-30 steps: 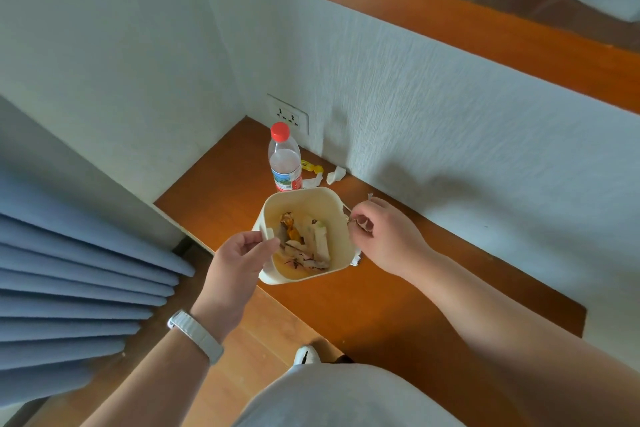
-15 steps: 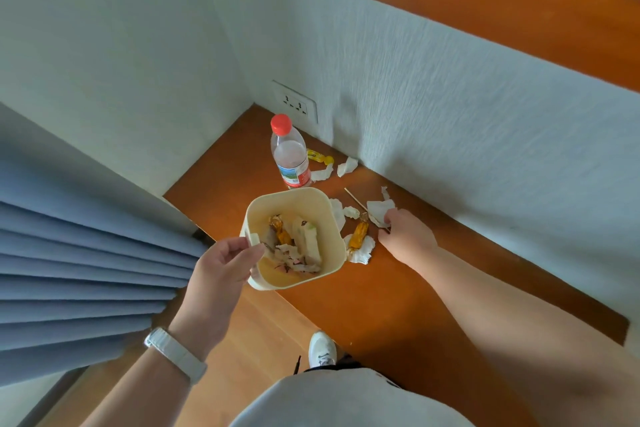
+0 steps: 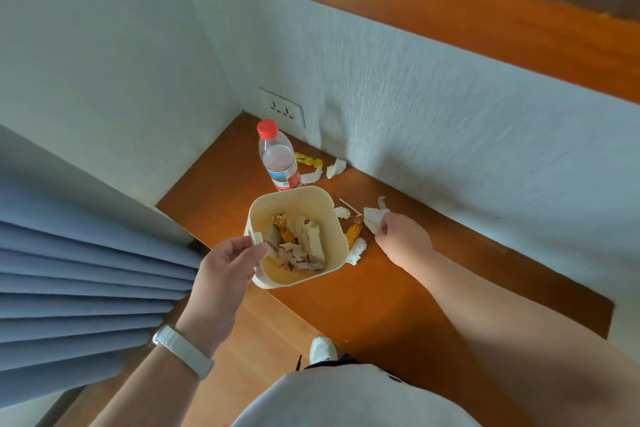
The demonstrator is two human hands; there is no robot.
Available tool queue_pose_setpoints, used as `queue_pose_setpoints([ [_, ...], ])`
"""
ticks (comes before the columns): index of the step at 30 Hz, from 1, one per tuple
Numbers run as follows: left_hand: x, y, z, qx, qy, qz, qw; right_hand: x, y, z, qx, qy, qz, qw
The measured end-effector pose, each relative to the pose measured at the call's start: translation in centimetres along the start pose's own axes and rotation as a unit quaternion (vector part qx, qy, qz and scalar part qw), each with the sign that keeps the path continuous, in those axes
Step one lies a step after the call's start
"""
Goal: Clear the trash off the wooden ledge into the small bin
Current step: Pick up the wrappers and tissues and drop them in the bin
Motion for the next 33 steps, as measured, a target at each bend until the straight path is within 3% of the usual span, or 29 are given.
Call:
queue_pose_setpoints([
  [10,0.5,0.5,0.8,0.029,-0.02,0.01,0.999,-6.3,-0.6,3.8,-0.013,0.135,-0.133,0.982],
  [20,-0.1,-0.1,1.0,0.036,-0.019,0.007,0.999,-14.2,-5.9,9.6,-0.036,0.294,-0.351,0.888],
  [27,-0.9,-0.1,0.7,0.033,-0.015,0.012,0.999,-14.7,-8.6,11.1,-0.153,0.308,-0.301,0.89],
  [33,-1.6,0.1,0.2,0.043,0.009,0.011,0.999,-13.4,-9.0,10.8,-0.215,0.227,-0.195,0.93],
])
Point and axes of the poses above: each hand's wrist, its own z-axis away from the middle knuckle, its own x-axis out of the palm, y = z × x, the point moved 1 cm from there along -z, towards the middle knuckle, and after that the axes turned 14 degrees about y, right-handed, at the moved point
